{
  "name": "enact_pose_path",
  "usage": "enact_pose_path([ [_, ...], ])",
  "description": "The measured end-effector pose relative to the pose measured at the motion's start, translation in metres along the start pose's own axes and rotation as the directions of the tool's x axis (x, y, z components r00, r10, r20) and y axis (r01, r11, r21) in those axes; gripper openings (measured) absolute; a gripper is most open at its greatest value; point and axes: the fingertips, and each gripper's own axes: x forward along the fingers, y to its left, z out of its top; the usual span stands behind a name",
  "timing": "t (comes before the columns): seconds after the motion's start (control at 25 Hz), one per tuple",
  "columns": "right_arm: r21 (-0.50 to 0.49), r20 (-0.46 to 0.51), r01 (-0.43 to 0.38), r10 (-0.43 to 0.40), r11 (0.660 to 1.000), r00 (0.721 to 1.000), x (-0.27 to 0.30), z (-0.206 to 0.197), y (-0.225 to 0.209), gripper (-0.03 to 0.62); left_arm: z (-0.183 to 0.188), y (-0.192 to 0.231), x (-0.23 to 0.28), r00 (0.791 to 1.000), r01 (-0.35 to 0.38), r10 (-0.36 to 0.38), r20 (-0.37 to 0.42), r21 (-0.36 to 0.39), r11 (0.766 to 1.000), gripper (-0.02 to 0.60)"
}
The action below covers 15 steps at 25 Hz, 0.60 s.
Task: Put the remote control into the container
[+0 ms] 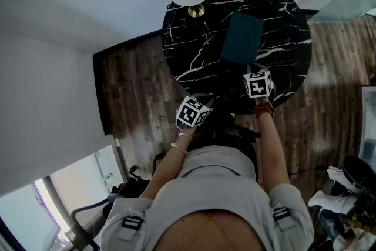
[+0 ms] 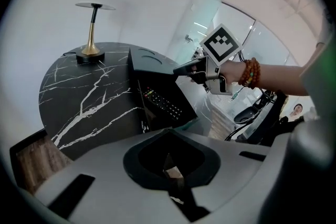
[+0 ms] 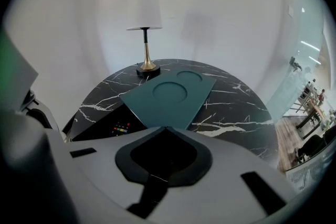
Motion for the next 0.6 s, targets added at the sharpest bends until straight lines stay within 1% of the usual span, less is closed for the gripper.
enact_pose_path([
  [0.28,0.042,-0.017,-0.019,0.02,0.999,1.0,-0.004,0.0,-0.002,0.012,-0.008,-0.006,0.013,0.998,0.024,-0.023,-0.051,0.012,1.0,0.002],
  [0.6,0.041,-0.014,-0.047,0.047,0.998,0.999,-0.001,-0.001,0.0,0.012,-0.009,-0.005,0.021,0.997,0.029,-0.028,-0.074,0.008,1.0,0.002],
])
